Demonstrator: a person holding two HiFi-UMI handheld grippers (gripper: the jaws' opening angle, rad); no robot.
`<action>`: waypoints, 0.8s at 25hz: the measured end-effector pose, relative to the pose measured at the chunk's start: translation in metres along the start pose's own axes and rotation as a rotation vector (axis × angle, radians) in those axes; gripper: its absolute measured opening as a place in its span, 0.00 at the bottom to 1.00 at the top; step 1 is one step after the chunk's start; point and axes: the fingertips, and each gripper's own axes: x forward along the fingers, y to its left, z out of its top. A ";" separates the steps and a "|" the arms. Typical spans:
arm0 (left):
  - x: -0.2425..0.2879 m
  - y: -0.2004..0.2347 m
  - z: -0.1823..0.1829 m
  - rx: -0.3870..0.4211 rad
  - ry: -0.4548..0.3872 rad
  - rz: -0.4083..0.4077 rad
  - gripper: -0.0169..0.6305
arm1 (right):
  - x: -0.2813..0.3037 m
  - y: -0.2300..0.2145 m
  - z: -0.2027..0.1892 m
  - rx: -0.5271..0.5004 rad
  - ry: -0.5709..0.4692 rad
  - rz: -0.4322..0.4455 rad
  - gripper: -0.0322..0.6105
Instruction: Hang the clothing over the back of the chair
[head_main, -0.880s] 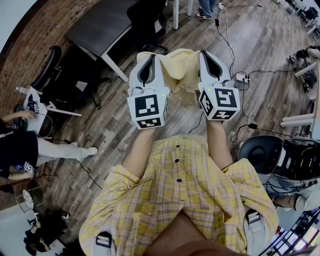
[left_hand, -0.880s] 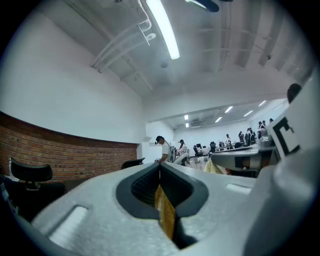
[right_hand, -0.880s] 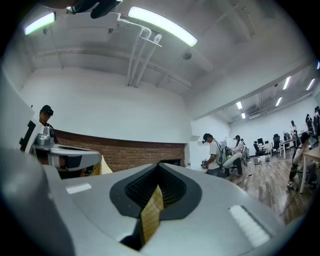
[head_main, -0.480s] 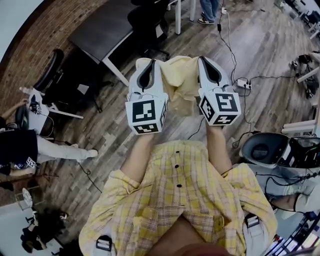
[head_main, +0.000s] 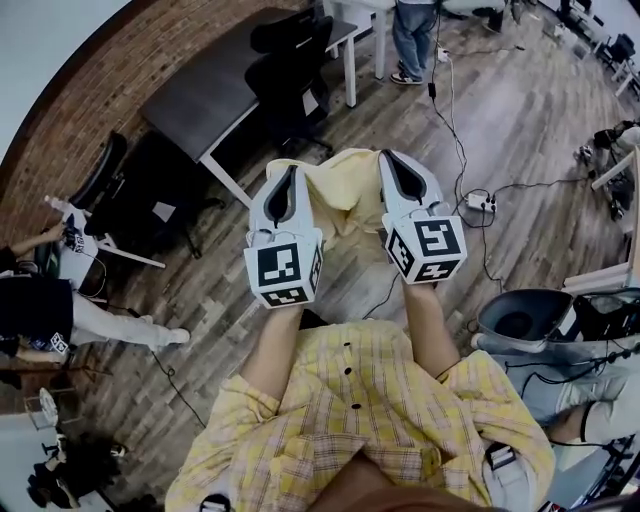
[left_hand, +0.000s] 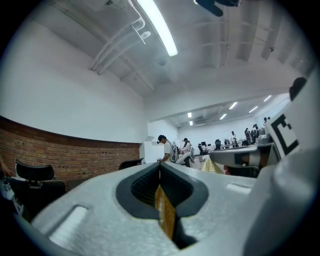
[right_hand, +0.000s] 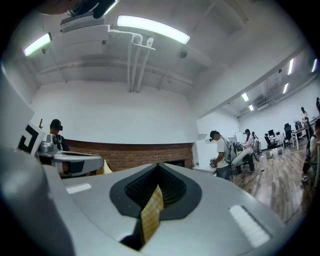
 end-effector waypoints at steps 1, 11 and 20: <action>0.001 -0.003 0.001 0.005 0.002 0.005 0.03 | 0.000 -0.004 0.002 0.005 -0.003 0.008 0.06; 0.036 -0.008 -0.009 0.005 0.056 0.019 0.03 | 0.024 -0.041 -0.001 0.039 0.018 0.024 0.06; 0.114 0.027 -0.030 0.024 0.092 0.028 0.03 | 0.105 -0.065 -0.019 0.014 0.056 0.051 0.06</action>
